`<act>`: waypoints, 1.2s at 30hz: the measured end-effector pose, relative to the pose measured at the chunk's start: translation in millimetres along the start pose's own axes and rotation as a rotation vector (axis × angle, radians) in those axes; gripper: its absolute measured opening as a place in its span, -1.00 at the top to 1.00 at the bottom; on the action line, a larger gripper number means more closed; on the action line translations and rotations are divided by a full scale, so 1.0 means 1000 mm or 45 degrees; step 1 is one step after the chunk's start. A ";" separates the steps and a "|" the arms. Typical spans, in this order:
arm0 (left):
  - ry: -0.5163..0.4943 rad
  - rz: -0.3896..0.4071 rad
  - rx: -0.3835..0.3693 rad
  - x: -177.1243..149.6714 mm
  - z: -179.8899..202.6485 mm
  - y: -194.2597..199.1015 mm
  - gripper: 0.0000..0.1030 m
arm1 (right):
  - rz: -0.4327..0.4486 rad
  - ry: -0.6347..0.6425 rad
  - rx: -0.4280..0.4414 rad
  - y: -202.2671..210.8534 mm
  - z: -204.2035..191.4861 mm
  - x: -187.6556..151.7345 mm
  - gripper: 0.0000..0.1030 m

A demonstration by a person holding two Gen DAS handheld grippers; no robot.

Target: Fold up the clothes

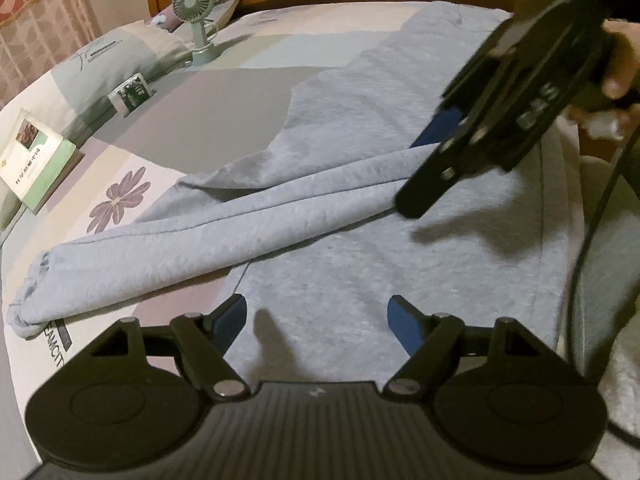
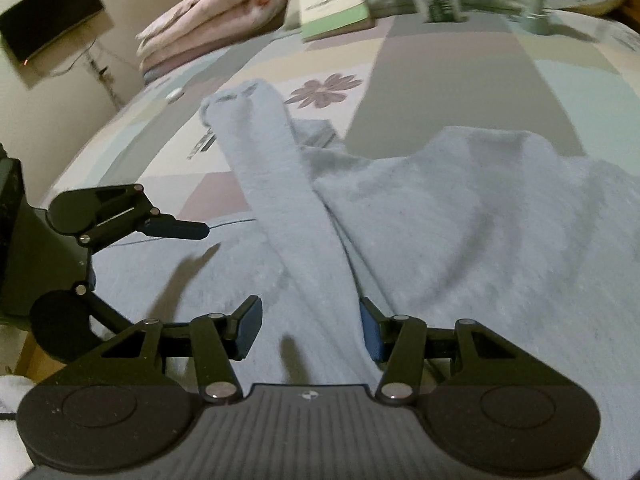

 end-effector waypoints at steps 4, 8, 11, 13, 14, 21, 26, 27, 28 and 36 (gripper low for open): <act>0.034 -0.007 0.000 -0.001 -0.006 0.000 -0.53 | -0.039 0.053 -0.026 -0.017 -0.004 0.011 0.19; 0.048 -0.014 0.005 -0.002 -0.010 0.000 -0.59 | -0.037 0.072 -0.076 -0.017 -0.004 0.017 0.75; 0.042 -0.006 0.010 -0.001 -0.009 0.000 -0.59 | 0.013 0.047 -0.055 -0.005 -0.005 0.020 0.80; 0.039 0.004 0.020 -0.001 -0.008 0.000 -0.59 | 0.059 0.018 -0.010 0.008 -0.006 0.023 0.87; 0.038 0.008 0.030 0.000 -0.008 0.001 -0.59 | 0.079 0.013 0.010 0.016 -0.007 0.024 0.87; -0.076 0.071 0.162 0.002 -0.005 0.005 -0.59 | 0.097 0.058 -0.001 0.047 -0.020 0.019 0.84; -0.249 0.110 0.257 0.010 0.000 -0.005 -0.59 | 0.115 -0.037 -0.069 0.057 -0.016 -0.004 0.74; -0.300 0.119 0.268 0.013 0.002 -0.008 -0.58 | 0.124 -0.062 -0.077 0.060 -0.015 -0.009 0.68; -0.351 0.128 0.279 0.015 0.004 -0.011 -0.58 | 0.138 -0.087 -0.085 0.063 -0.014 -0.014 0.64; -0.895 0.142 0.466 0.021 0.012 -0.042 -0.59 | 0.260 -0.245 -0.179 0.093 -0.006 -0.047 0.28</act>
Point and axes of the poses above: each gripper's, at about its wrist camera, not at the fingertips, and y roughly against the way its jaws point, z to its right, x to its top, the point moved 3 cm from there along -y, roughly the way its jaws point, and after that the axes turned 6 degrees about y, right-handed, at the moved point
